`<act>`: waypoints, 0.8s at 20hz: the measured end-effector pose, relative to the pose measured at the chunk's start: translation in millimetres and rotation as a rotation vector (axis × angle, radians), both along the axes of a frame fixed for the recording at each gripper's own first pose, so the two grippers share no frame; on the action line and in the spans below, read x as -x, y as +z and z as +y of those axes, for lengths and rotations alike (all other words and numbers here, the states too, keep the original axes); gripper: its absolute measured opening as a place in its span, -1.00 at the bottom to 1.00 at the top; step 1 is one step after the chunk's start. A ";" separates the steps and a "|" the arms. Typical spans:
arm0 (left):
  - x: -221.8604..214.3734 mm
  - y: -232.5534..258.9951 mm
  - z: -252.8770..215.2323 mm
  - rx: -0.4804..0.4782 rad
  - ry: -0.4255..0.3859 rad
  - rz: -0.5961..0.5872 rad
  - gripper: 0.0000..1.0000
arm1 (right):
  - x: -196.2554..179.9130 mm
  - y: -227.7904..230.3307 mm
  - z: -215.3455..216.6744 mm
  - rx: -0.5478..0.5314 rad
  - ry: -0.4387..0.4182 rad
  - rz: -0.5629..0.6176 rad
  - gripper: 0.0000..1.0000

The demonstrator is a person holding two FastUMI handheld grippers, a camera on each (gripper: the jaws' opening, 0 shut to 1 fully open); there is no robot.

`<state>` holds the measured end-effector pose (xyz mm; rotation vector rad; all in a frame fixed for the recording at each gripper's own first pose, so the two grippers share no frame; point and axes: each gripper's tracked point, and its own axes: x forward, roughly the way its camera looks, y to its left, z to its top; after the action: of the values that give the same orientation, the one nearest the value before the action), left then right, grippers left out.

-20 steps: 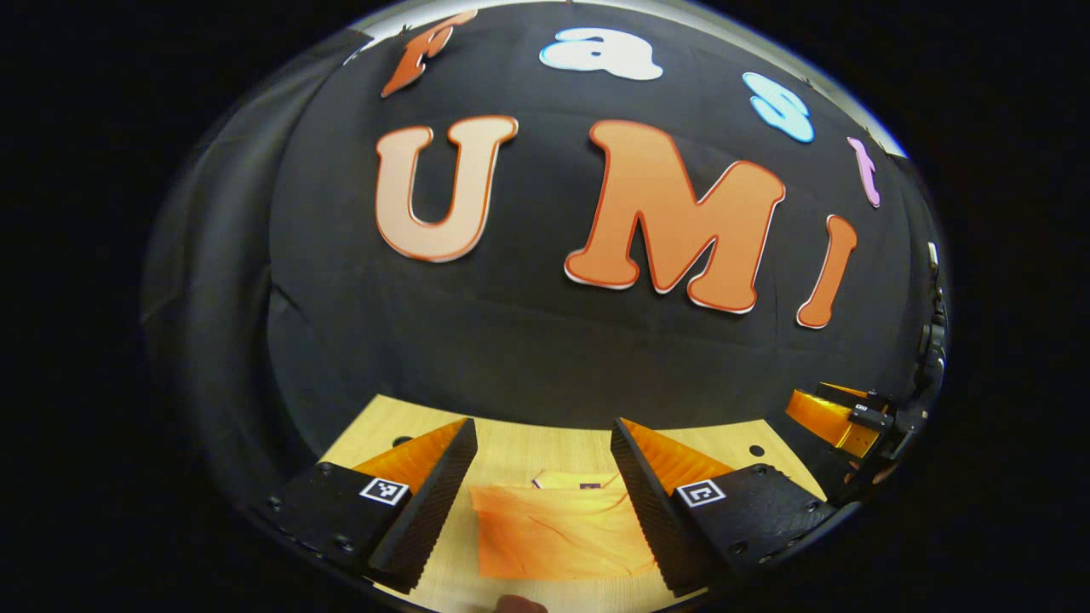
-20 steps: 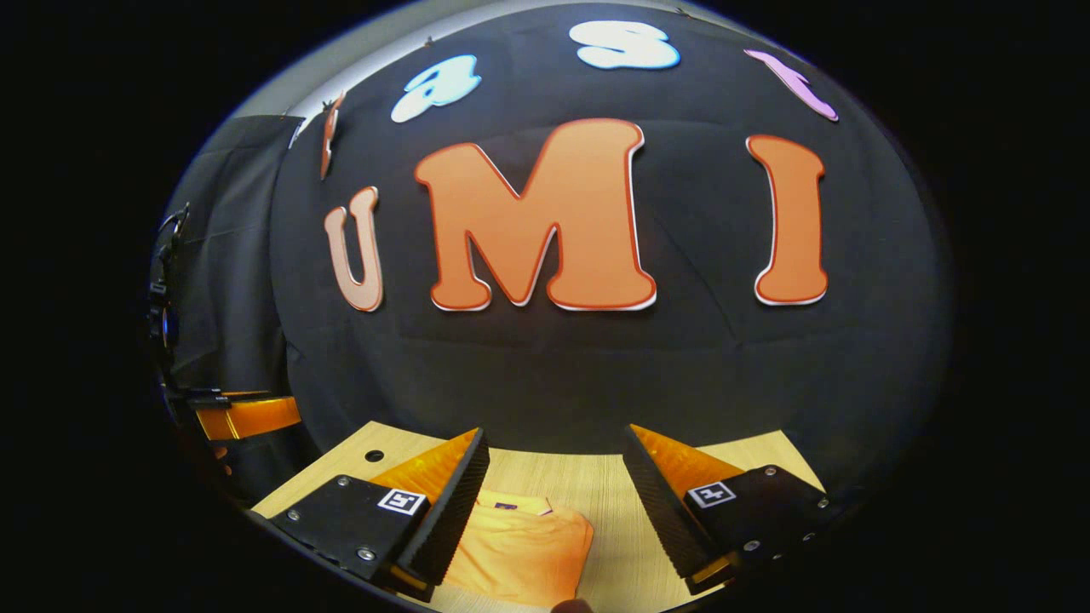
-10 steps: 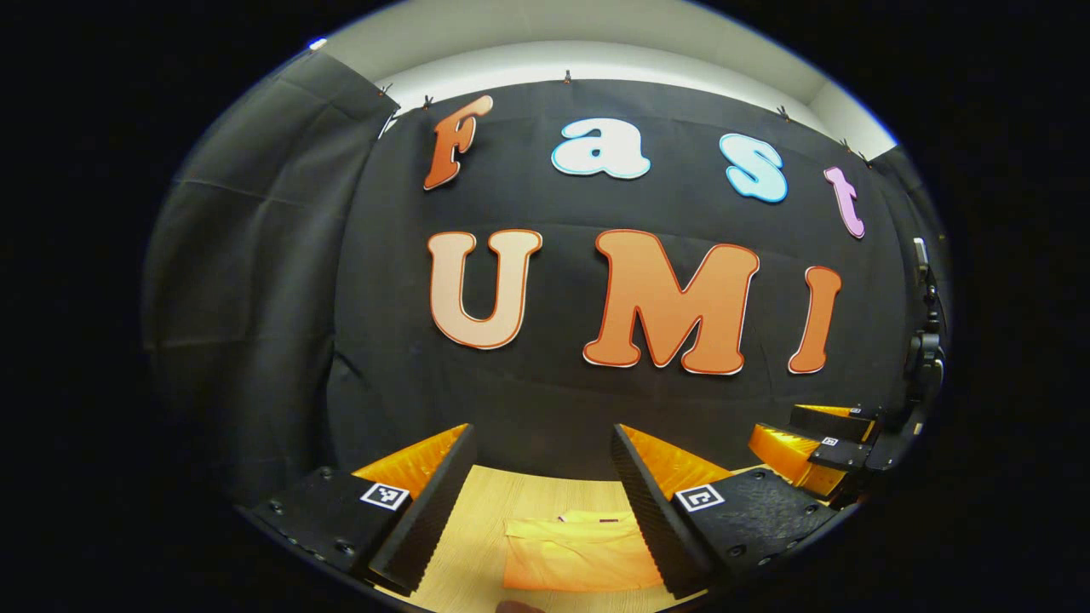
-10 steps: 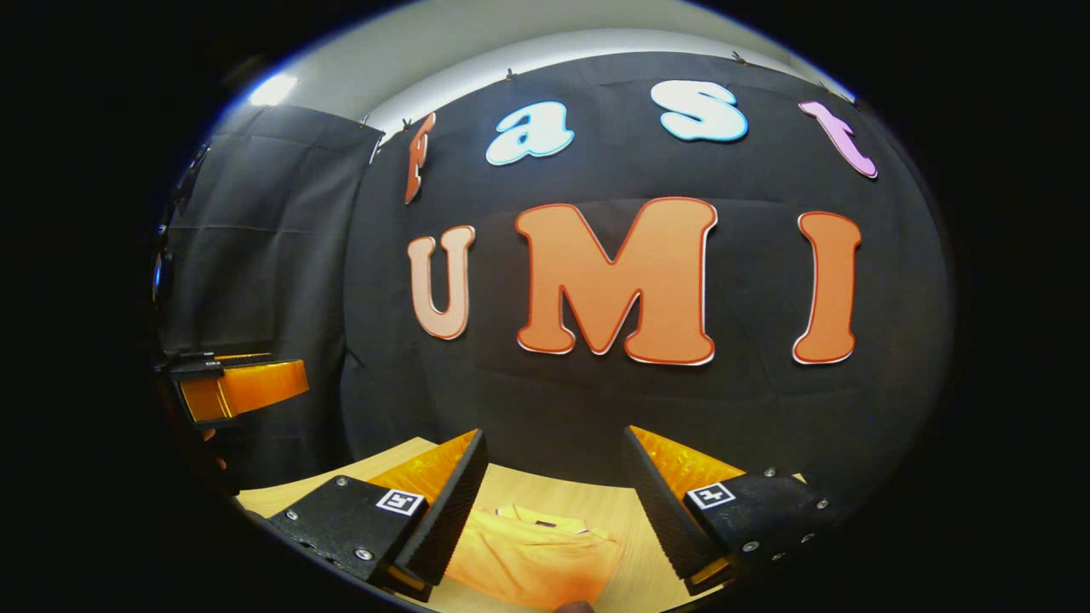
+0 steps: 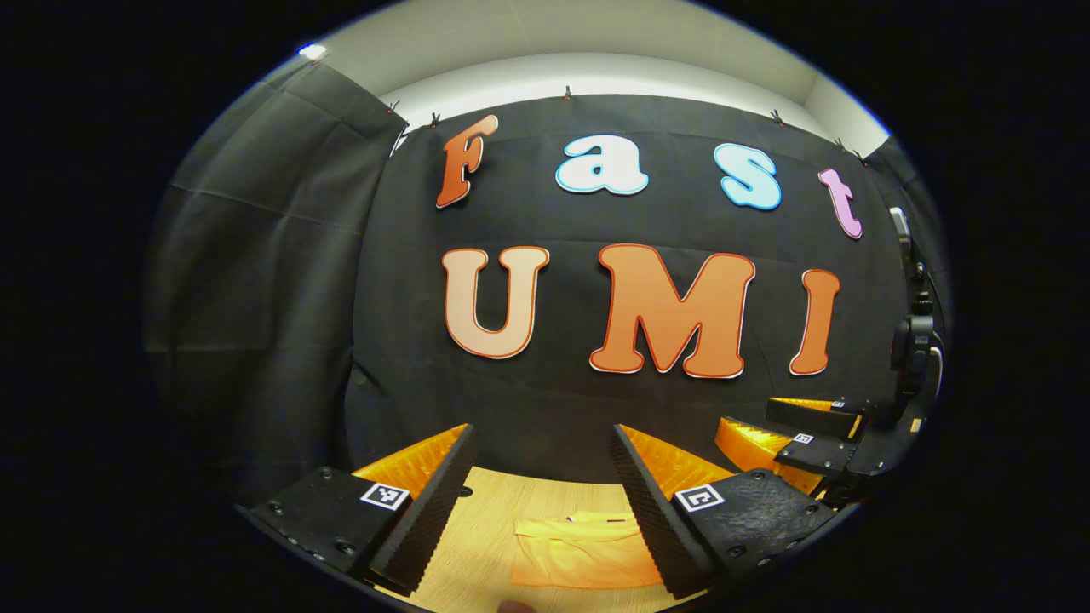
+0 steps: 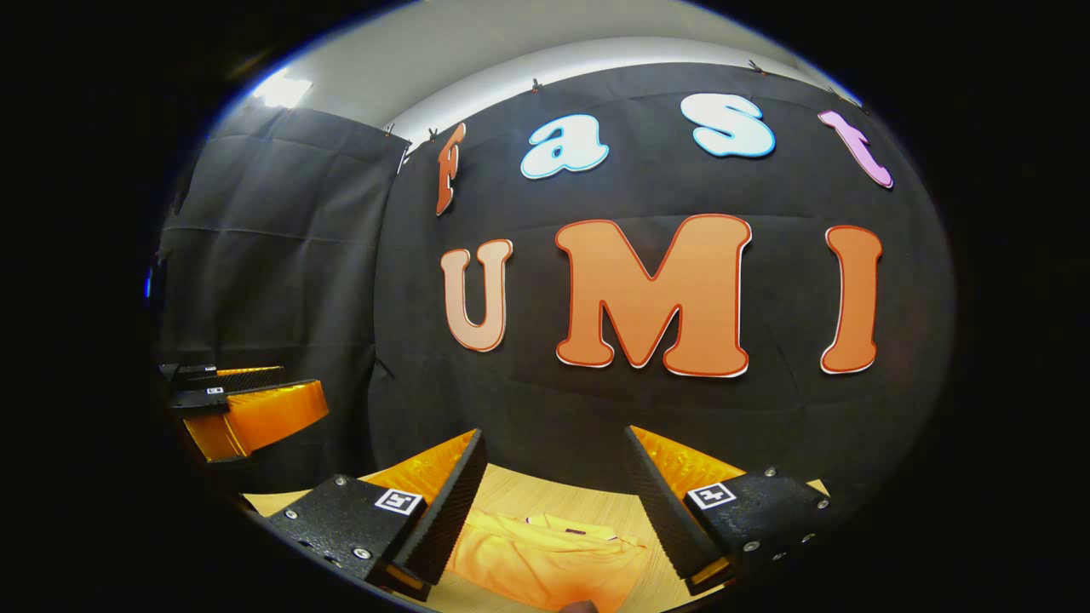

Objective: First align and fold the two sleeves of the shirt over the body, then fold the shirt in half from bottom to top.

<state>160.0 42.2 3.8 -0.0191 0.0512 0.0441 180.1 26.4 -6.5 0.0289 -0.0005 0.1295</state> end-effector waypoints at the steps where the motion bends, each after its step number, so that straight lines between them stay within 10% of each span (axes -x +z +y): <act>1: 0.2 -1.2 -3.7 0.008 -0.005 0.000 0.94 | 1.2 0.3 -0.6 0.008 -0.004 -0.007 0.95; 16: 6.1 -17.6 -7.7 -0.046 0.013 -0.031 0.90 | 21.1 -12.6 2.1 0.045 -0.001 -0.025 0.96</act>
<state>153.9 34.5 -13.8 0.0262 0.0186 0.0580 159.1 28.5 -19.1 -0.0176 -0.0221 0.1285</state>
